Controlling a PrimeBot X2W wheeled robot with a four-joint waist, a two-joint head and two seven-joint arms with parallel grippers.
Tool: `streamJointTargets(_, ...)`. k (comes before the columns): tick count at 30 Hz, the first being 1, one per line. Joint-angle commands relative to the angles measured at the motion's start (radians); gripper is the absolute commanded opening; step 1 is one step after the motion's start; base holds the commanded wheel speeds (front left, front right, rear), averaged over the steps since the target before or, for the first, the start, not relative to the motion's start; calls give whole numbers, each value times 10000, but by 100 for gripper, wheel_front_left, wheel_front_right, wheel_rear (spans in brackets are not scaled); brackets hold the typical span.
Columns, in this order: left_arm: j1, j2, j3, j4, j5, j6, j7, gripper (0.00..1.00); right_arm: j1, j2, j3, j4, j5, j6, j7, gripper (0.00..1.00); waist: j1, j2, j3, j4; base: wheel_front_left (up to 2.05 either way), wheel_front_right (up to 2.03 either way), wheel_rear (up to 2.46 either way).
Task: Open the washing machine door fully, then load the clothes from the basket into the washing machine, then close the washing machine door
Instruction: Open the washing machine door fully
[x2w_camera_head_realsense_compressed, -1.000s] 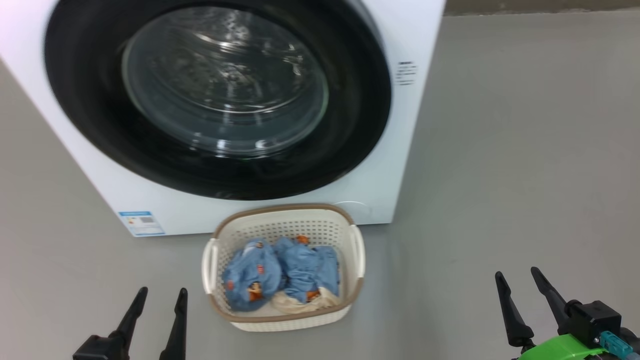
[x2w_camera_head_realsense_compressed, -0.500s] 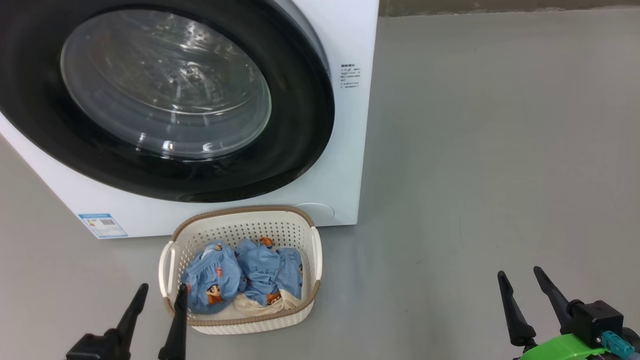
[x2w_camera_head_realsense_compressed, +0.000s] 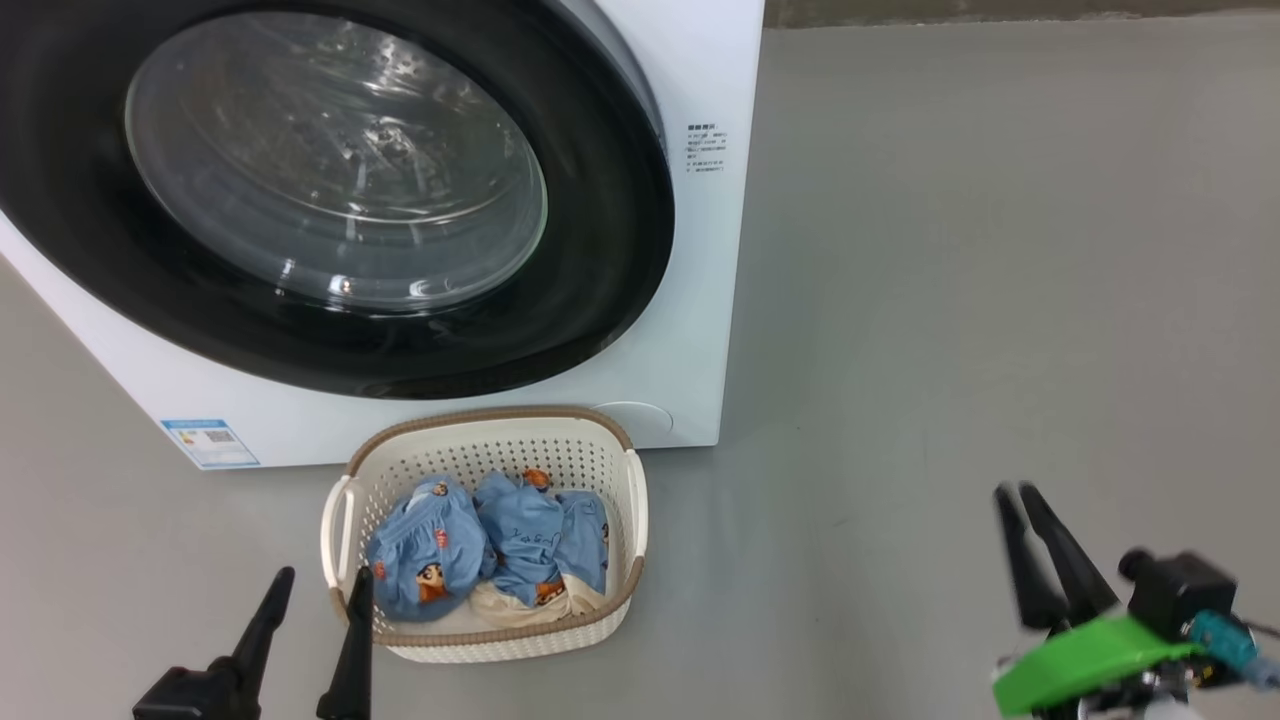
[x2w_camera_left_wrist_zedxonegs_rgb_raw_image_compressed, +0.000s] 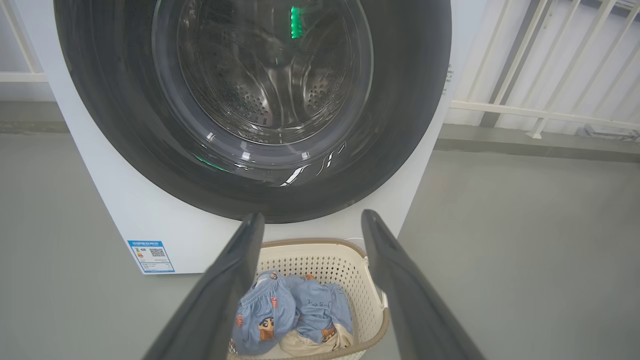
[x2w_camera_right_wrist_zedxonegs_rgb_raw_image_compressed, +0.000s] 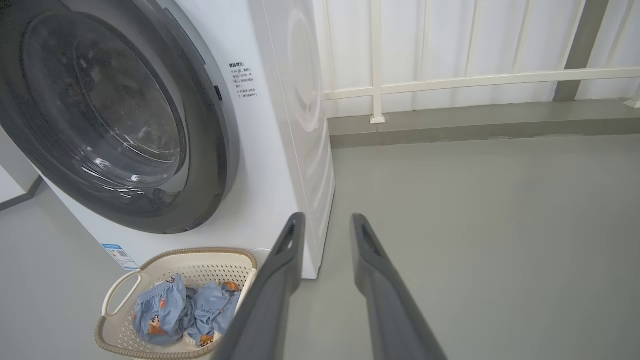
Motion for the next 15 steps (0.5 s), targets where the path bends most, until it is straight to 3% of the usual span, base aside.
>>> streamJointTargets(1,-437,125,318,-243,-70,-17,-67,100,-427,-36,270,-241,200,-11,-122,0,0,0,9,12,0,0,0)
streamJointTargets(15,-1019,67,-79,-243,-276,-17,-67,100,-3632,259,541,145,3512,-11,-122,0,0,0,639,465,0,0,0)
